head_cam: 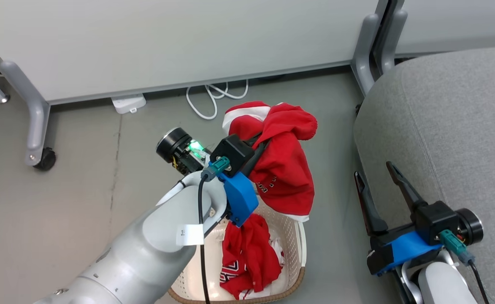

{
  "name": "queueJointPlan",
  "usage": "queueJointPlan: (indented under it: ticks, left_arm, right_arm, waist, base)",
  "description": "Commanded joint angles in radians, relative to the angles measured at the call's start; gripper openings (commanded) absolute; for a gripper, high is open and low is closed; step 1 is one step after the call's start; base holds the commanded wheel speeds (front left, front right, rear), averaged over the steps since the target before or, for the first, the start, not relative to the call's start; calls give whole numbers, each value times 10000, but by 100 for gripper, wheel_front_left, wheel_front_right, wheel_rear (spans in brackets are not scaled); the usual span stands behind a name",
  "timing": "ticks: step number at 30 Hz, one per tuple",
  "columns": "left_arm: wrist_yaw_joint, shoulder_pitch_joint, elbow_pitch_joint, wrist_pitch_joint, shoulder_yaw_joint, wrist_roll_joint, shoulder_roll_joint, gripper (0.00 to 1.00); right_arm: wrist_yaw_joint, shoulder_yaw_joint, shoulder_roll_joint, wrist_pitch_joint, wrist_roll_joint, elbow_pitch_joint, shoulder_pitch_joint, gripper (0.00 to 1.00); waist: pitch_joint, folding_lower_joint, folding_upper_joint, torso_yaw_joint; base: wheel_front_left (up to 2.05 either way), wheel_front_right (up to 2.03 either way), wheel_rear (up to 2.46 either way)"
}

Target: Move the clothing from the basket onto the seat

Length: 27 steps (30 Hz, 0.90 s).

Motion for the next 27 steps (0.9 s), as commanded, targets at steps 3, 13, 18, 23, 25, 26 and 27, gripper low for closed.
queueJointPlan:
  ticks: [3, 13, 18, 23, 25, 26, 27]
  left_arm:
    - [39, -114, -240, -49, 216, 53, -112, 0]
    - [-16, 153, -552, -49, 517, 76, -305, 0]
    - [-50, 204, -531, -49, 545, 70, -340, 0]
    - [-63, 235, -554, -51, 586, 120, -363, 0]
    - [-71, 244, -565, -49, 607, 129, -364, 0]
    - [-76, 248, -569, -49, 617, 148, -362, 0]
    - [-76, 251, -569, -49, 630, 165, -362, 0]
  right_arm:
    - [3, 15, 26, -42, 87, 32, 277, 100]
    - [1, 61, 93, -42, 163, 165, 819, 100]
    - [3, 64, 118, -42, 158, 141, 986, 100]
    - [1, 115, 134, -42, 116, 103, 1089, 100]
    - [1, 147, 138, -42, 107, 90, 1077, 100]
    - [3, 176, 140, -42, 99, 80, 1055, 100]
    - [3, 222, 143, -42, 80, 61, 1036, 100]
  waist:
    - [-386, 2, -1, 18]
    - [-1212, 2, -1, -25]
    - [-1407, 2, -1, -16]
    - [-1472, 2, -1, 34]
    - [-1458, 2, -1, 64]
    - [-1450, 2, -1, 78]
    - [-1443, 2, -1, 94]
  base:
    - [0, 0, 0]
    - [0, 0, 0]
    - [0, 0, 0]
    - [0, 0, 0]
    - [0, 0, 0]
    - [0, 0, 0]
    - [0, 0, 0]
